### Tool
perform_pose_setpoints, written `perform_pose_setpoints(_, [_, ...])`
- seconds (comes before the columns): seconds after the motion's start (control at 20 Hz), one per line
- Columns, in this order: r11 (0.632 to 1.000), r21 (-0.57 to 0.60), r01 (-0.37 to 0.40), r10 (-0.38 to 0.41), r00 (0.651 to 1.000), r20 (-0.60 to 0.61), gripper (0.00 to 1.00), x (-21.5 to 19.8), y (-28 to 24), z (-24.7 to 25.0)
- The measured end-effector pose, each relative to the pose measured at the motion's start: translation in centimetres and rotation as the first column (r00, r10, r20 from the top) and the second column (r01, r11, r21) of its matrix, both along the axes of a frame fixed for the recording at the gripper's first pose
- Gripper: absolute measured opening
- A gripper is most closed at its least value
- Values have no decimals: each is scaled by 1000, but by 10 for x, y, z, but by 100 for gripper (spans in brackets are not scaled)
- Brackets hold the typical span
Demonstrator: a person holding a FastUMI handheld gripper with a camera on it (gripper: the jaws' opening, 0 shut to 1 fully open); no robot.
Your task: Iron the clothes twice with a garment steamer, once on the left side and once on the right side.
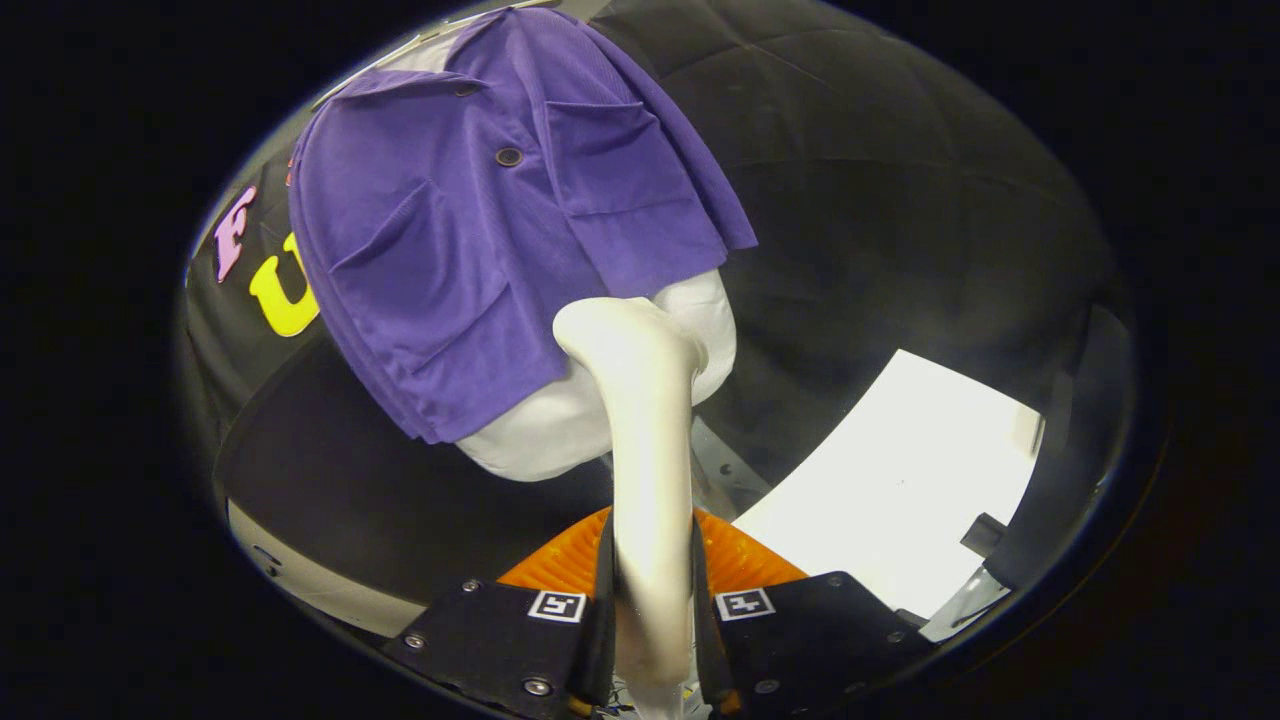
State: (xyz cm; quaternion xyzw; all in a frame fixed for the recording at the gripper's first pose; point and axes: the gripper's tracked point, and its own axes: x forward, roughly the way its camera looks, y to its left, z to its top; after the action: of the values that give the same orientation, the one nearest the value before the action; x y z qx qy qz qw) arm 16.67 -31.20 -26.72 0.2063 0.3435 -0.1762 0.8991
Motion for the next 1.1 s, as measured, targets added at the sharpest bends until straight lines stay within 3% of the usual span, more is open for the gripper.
perform_pose_setpoints(0.25, [987, -78, -139, 148, 982, 121, 33, -32, 51, 78])
perform_pose_setpoints(0.6, [936, -161, -313, 347, 891, 291, 33, -80, 143, 188])
perform_pose_setpoints(0.85, [908, -198, -368, 417, 838, 353, 33, -112, 190, 223])
perform_pose_setpoints(1.1, [897, -195, -397, 442, 820, 365, 33, -130, 211, 231])
